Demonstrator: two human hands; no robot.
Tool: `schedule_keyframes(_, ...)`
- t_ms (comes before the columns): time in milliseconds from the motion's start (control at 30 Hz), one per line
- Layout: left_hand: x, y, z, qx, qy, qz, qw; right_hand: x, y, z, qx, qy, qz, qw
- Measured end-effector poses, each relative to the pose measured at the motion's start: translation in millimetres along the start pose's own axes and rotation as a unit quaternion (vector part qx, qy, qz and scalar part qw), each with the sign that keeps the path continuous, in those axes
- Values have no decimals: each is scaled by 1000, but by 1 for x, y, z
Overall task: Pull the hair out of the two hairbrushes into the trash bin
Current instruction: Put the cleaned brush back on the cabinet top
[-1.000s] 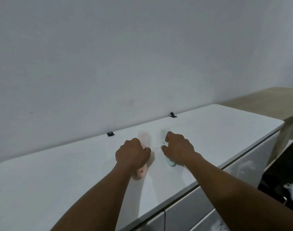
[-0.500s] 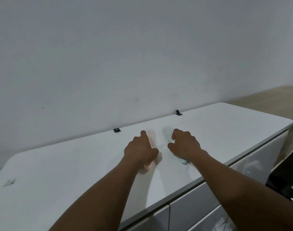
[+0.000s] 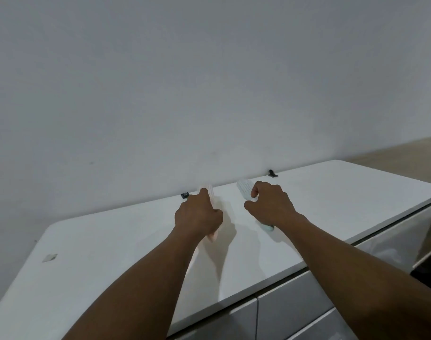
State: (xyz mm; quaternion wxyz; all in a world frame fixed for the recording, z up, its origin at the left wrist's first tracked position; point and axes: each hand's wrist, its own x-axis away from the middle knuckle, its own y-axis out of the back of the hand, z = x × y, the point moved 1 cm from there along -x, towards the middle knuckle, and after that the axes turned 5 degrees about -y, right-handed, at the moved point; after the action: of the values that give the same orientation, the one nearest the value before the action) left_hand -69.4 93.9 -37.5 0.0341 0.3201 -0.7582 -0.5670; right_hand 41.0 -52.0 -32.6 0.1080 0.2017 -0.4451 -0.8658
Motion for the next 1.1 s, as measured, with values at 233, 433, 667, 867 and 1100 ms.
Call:
schedule_keyframes(233,14,29,36,-15,34,-14,999,11,-21,43,-25,47,28,998)
schedule_keyframes(433,26,45,70,-33,70,-18,997,25,-43,76,-30,78,46,995)
schedule_keyframes(667,36,44,95,-31,96,-14,995,37,-68,100,-29,98,60,993)
schedule_keyframes(867,42,28,104,-29,101,12,994,43,-88,97,-2,92,73,993)
schedule_keyframes(1100,40,21,107,-36,92,9,995,44,-97,92,21,93,85,992)
